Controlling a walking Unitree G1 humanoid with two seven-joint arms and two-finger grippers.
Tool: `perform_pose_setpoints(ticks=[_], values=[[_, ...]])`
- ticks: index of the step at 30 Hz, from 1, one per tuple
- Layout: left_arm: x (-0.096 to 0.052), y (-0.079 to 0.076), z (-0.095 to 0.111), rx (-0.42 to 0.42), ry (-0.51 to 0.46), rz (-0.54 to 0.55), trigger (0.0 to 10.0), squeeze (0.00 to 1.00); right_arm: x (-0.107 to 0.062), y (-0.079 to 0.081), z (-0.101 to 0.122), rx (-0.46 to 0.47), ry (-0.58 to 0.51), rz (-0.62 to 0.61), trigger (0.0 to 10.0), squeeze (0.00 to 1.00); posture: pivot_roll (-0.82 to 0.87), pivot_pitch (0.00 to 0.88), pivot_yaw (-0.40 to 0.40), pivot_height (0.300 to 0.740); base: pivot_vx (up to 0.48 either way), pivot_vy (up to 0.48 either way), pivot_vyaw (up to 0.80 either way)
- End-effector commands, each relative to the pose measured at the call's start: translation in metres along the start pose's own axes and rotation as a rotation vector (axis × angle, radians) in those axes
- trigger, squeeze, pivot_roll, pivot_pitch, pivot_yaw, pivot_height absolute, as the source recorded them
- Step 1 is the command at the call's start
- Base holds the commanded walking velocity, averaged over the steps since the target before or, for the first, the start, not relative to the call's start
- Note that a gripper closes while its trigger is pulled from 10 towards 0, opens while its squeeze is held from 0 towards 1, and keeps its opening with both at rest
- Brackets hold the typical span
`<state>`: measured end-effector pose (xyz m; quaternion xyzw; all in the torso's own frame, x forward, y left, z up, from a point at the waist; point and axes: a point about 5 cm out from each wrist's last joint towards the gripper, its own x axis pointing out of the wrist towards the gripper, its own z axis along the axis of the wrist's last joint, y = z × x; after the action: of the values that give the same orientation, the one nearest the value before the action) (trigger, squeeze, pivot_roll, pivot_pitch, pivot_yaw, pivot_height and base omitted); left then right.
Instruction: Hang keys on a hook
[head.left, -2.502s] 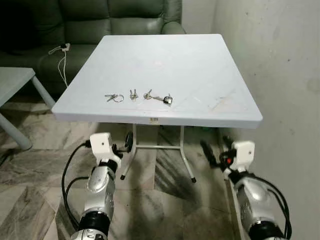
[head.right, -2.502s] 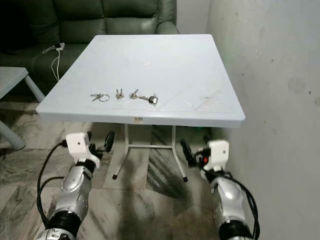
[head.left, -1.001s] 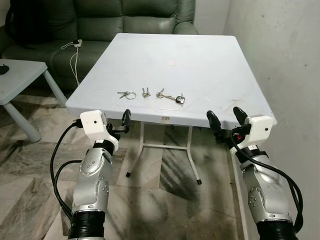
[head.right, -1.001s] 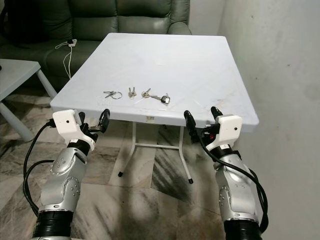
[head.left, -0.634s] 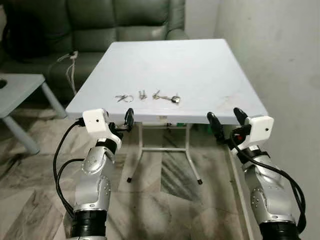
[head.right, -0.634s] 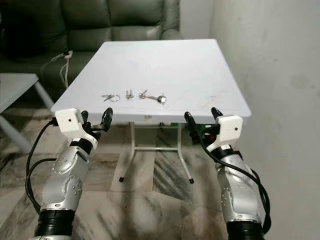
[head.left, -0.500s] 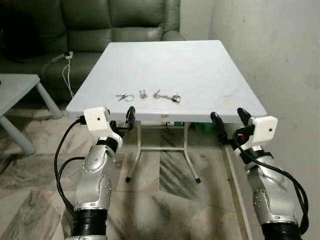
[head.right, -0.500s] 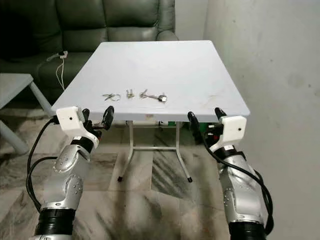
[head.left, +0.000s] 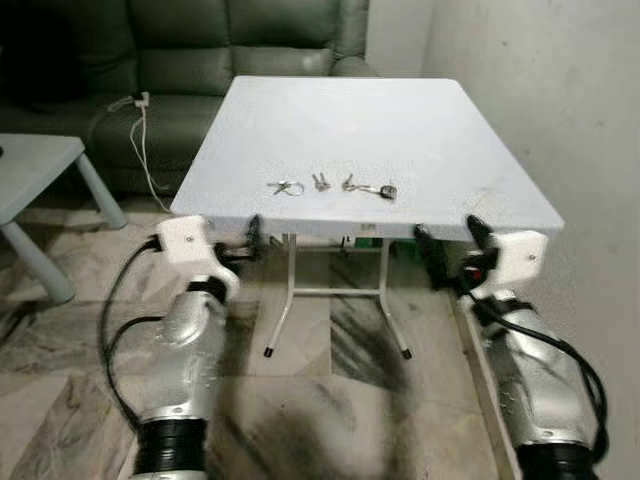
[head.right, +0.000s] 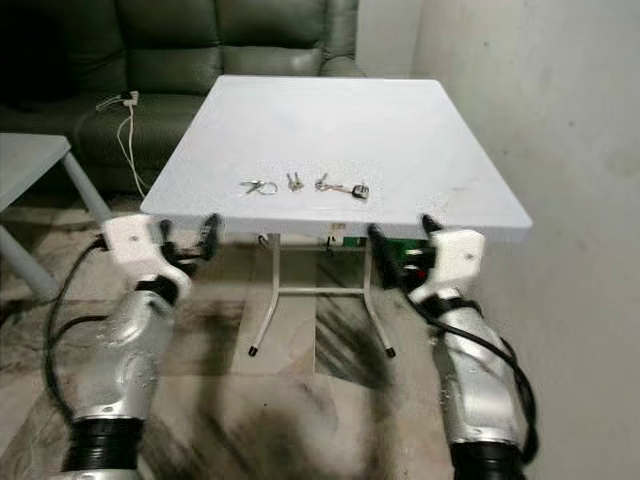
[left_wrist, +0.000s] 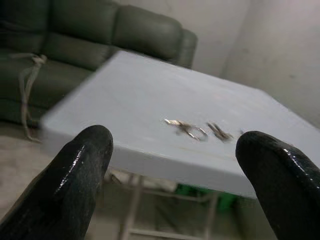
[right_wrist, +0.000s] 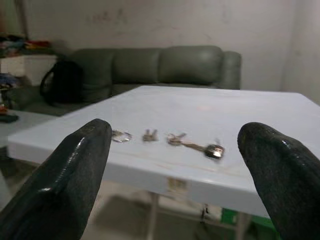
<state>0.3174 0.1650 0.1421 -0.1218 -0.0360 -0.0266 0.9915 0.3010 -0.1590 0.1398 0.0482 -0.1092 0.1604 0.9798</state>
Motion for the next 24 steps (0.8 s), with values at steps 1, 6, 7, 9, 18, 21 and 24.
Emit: perform_pose_setpoints(ticks=[1, 6, 7, 9, 18, 21, 24], values=[[0.0024, -0.0088, -0.0007, -0.013, 0.003, -0.019, 10.0, 0.0, -0.0009, -0.0067, 0.0054, -0.015, -0.009, -0.02, 10.0, 0.0, -0.08, 0.0, -0.023, 0.74, 0.0, 0.398, 0.0], [0.0024, -0.0091, -0.0005, -0.015, 0.003, -0.02, 10.0, 0.0, -0.0015, -0.0065, 0.0061, -0.015, -0.01, -0.019, 10.0, 0.0, -0.08, 0.0, -0.023, 0.74, 0.0, 0.396, 0.0], [0.0025, -0.0091, -0.0004, -0.015, 0.003, -0.021, 10.0, 0.0, -0.0015, -0.0067, 0.0063, -0.015, -0.01, -0.019, 10.0, 0.0, -0.08, 0.0, -0.023, 0.74, 0.0, 0.398, 0.0], [0.0027, -0.0089, -0.0003, -0.012, 0.003, -0.021, 10.0, 0.0, -0.0014, -0.0067, 0.0063, -0.014, -0.01, -0.019, 10.0, 0.0, -0.08, 0.0, -0.023, 0.74, 0.0, 0.398, 0.0], [0.003, -0.0085, 0.0, -0.009, 0.002, -0.02, 10.0, 0.0, -0.0015, -0.0063, 0.0067, -0.014, -0.012, -0.02, 10.0, 0.0, -0.08, 0.0, -0.02, 0.74, 0.0, 0.397, 0.0], [0.0028, -0.0084, -0.0001, -0.003, 0.003, -0.017, 10.0, 0.0, -0.0019, -0.0062, 0.0064, -0.014, -0.011, -0.021, 10.0, 0.0, -0.08, 0.0, -0.02, 0.74, 0.0, 0.35, 0.0], [0.0025, -0.0074, -0.0009, 0.015, 0.001, -0.001, 10.0, 0.0, -0.0029, -0.0068, 0.0055, -0.015, -0.005, -0.024, 10.0, 0.0, -0.08, 0.0, -0.019, 0.74, 0.0, 0.0, 0.0]])
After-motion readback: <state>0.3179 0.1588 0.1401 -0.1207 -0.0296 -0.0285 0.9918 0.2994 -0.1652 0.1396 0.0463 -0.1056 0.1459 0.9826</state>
